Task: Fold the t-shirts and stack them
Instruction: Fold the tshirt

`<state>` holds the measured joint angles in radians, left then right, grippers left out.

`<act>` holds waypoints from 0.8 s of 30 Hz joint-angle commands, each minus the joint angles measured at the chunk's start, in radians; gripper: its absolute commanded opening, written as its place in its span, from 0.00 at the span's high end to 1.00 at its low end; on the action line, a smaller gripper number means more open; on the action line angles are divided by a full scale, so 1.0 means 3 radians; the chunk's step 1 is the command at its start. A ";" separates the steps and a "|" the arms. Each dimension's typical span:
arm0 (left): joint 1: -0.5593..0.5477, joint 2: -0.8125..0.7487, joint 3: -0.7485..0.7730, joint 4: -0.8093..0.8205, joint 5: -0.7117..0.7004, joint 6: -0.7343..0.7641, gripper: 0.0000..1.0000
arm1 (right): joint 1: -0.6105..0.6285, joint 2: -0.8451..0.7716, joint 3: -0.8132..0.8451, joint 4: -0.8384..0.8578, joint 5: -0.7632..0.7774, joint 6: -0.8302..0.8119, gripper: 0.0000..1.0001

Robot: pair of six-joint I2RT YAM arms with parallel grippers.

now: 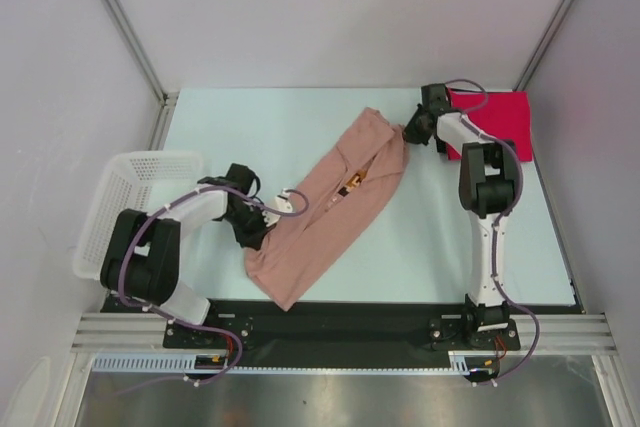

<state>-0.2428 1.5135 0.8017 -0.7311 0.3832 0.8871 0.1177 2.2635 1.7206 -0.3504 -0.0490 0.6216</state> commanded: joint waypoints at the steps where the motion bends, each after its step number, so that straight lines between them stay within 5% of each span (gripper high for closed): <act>1: -0.0397 0.0339 0.0027 -0.0283 0.0788 -0.0119 1.00 | 0.0037 0.0543 0.1065 -0.0227 -0.0153 -0.0098 1.00; 6: -0.0908 0.0579 0.0298 -0.0294 0.1059 -0.0226 1.00 | 0.0099 0.1595 0.2797 -0.0821 -0.0194 -0.0298 1.00; 14: -0.1378 0.0922 0.0636 -0.0197 0.1514 -0.0410 0.99 | 0.0017 0.1664 0.2721 0.0037 -0.0215 -0.0104 0.96; 18: -0.1486 0.0948 0.0661 -0.0002 0.1525 -0.0569 0.92 | 0.0027 0.1690 0.2911 0.0247 -0.0246 -0.0078 0.70; 19: -0.1492 0.0948 0.0667 -0.0007 0.1530 -0.0579 0.88 | 0.0027 0.1634 0.2916 0.0283 -0.0215 -0.0078 0.56; 24: -0.1486 0.0749 0.0488 -0.0043 0.1153 -0.0594 0.60 | -0.0019 0.1337 0.2860 0.0207 0.0075 -0.0216 0.43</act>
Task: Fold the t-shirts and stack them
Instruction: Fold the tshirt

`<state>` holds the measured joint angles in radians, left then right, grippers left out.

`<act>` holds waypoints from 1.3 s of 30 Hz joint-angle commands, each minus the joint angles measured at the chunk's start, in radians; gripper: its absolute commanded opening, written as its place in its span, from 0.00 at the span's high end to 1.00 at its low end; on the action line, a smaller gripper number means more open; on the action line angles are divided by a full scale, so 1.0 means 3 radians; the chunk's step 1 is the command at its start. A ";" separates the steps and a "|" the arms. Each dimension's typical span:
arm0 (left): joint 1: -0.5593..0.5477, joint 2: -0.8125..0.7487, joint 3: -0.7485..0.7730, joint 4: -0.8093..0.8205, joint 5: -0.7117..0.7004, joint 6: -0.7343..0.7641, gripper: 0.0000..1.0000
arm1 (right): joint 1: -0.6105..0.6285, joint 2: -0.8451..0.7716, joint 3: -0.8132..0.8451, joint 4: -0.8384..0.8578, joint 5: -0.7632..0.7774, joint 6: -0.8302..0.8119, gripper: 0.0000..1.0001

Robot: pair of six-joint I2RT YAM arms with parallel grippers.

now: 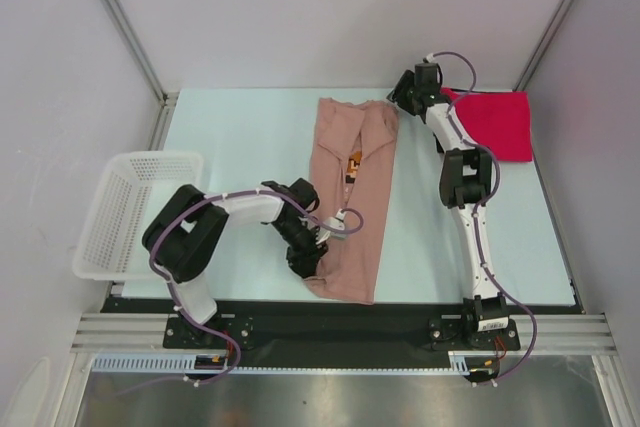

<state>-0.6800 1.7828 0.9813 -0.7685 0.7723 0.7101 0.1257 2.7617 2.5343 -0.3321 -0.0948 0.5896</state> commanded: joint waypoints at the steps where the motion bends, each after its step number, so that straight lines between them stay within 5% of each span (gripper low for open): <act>1: -0.0029 -0.0195 -0.0136 0.0107 -0.0262 -0.0091 0.57 | -0.0051 -0.0385 0.0092 0.0100 0.0285 -0.0190 0.42; 12: -0.0034 -0.0471 -0.0039 -0.0537 -0.1362 -0.0245 0.32 | -0.0046 -0.0805 -0.0430 -0.0233 0.0230 -0.0293 0.46; 20: -0.0029 -0.0880 -0.0137 -0.0655 -0.1725 -0.0143 0.31 | -0.0025 -0.0452 -0.0425 -0.0253 0.0045 0.0003 0.47; 23: -0.0024 -0.0942 -0.0137 -0.0588 -0.1756 -0.0179 0.31 | -0.0035 -0.0355 -0.0399 -0.0223 0.0040 0.0105 0.54; 30: -0.0024 -0.0952 -0.0126 -0.0527 -0.1756 -0.0225 0.31 | -0.0127 -0.0196 -0.0359 0.0099 -0.0139 0.0284 1.00; 39: -0.0009 -0.0804 -0.0096 -0.0333 -0.1772 -0.0281 0.31 | -0.0163 0.0146 0.0085 0.0442 -0.0155 0.0540 1.00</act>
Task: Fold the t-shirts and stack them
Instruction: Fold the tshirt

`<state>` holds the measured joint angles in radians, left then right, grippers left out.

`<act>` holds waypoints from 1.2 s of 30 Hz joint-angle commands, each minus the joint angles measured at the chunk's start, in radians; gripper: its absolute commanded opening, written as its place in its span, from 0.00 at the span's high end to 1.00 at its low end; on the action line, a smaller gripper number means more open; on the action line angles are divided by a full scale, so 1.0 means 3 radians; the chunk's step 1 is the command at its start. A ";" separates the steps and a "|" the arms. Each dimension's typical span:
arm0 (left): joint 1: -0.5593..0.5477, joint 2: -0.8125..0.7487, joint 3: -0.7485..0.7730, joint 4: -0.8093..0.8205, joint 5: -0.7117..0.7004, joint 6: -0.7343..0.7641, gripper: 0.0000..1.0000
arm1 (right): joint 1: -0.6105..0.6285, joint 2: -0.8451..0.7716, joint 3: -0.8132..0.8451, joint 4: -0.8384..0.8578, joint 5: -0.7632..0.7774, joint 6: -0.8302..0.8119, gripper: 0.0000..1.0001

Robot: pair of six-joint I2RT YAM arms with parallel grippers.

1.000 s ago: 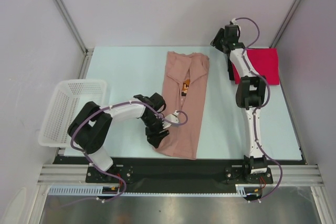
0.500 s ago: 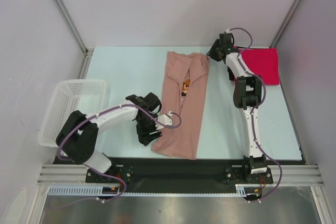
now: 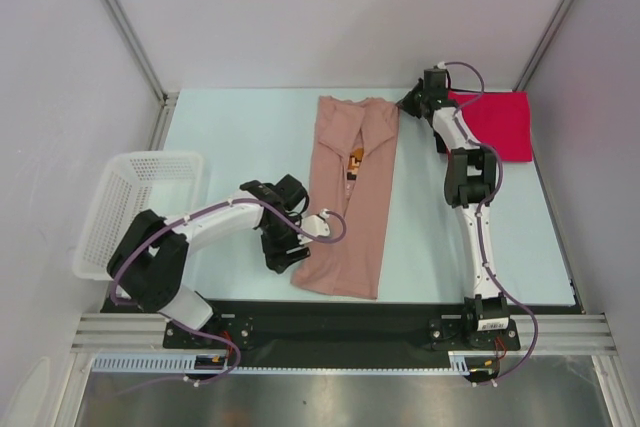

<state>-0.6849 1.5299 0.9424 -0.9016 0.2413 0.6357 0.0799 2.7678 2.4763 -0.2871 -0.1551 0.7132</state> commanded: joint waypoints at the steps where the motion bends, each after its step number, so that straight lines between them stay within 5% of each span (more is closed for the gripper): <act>1: 0.0008 0.0059 0.0049 0.0121 0.0009 -0.0033 0.31 | -0.0011 0.0177 0.0305 0.0368 0.0052 0.0149 1.00; 6: 0.0008 0.0111 0.0151 0.0183 0.0044 -0.0023 0.31 | 0.0025 0.0259 0.0423 0.0583 0.0108 0.0154 0.97; 8: 0.0008 0.0111 0.0167 0.0193 0.0080 -0.0028 0.31 | 0.0020 0.0244 0.0484 0.0579 0.0118 0.0098 0.79; 9: 0.0008 0.0106 0.0157 0.0218 0.0090 -0.0023 0.31 | 0.0020 0.0213 0.0504 0.0503 0.0128 0.0057 0.57; 13: 0.0008 0.0060 0.0131 0.0285 0.0096 -0.0043 0.31 | 0.0020 -0.0190 0.0245 0.0374 0.0169 -0.0163 0.32; 20: 0.0008 -0.0099 0.0065 0.0413 0.0116 -0.0043 0.31 | 0.0091 -0.1411 -0.0639 -0.0305 0.0353 -0.0444 0.27; 28: 0.0008 -0.0431 -0.0216 0.0924 0.0320 -0.0074 0.30 | 0.0480 -0.3741 -0.3643 -0.0423 0.0512 -0.0517 0.27; 36: 0.0003 -0.0671 -0.0487 0.1124 0.0540 -0.0058 0.30 | 0.1347 -0.5160 -0.5400 -0.1113 0.0573 -0.0026 0.30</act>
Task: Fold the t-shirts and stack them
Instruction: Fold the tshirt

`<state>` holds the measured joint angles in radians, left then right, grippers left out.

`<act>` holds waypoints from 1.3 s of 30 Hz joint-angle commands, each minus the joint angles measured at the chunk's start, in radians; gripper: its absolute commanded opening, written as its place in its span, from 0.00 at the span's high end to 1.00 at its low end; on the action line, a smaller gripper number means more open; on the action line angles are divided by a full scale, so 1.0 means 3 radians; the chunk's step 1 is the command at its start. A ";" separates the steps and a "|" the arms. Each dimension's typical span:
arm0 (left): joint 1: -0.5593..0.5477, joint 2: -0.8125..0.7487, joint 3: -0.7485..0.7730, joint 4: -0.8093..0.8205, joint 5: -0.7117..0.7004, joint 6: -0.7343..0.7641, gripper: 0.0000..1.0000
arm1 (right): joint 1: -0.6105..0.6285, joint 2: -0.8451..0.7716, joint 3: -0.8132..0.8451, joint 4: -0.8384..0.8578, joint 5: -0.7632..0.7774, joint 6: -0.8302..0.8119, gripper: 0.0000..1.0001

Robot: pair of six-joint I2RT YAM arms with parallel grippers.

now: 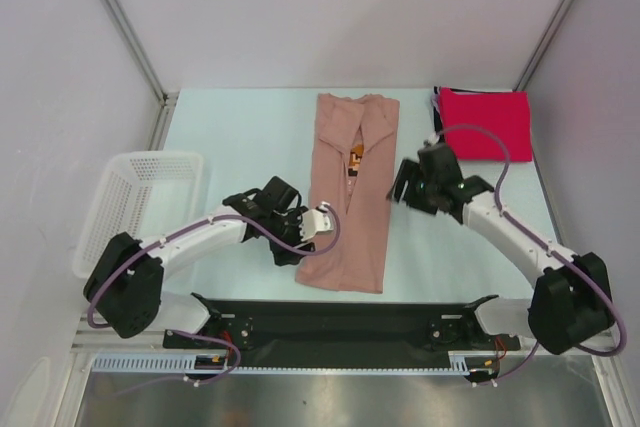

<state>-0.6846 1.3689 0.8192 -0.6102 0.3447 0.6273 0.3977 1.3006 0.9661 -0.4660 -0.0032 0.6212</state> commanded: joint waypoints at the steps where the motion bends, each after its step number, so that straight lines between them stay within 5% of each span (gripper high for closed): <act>1: 0.0001 -0.0170 -0.0082 0.0157 0.0206 -0.0030 0.30 | 0.0402 -0.0402 -0.0484 -0.0553 0.0042 0.0398 0.31; 7: -0.0004 -0.0268 -0.0072 0.0157 0.0288 -0.0025 0.30 | 0.1169 -0.0971 -0.1271 -0.0411 -0.0163 0.1216 0.38; 15: -0.0019 -0.0370 -0.0118 0.0152 0.0283 -0.0010 0.30 | 0.1318 -0.0578 -0.1574 0.0188 -0.0367 0.1391 0.50; 21: -0.0019 -0.0447 -0.0128 0.0188 0.0267 0.0026 0.30 | 0.1298 -0.0362 -0.1712 0.0433 -0.0536 0.1406 1.00; 26: -0.0131 -0.0600 -0.0174 0.0300 0.0313 0.0316 0.31 | 0.1058 -0.0678 -0.1778 -0.0199 -0.0403 0.1213 1.00; 32: -0.0795 -0.0463 -0.0307 0.0515 -0.0023 0.0837 0.32 | 0.0608 -0.1252 -0.1911 -0.0762 -0.0470 0.1018 1.00; 39: -0.1425 -0.0330 -0.0619 0.0745 -0.0203 0.1370 0.30 | 0.0530 -0.1252 -0.1988 -0.0676 -0.0608 0.0931 1.00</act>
<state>-1.0809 1.2545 0.6571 -0.4454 0.3084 0.9279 0.5591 0.9215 0.3740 -0.6239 -0.1650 0.9310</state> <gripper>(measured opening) 0.695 0.012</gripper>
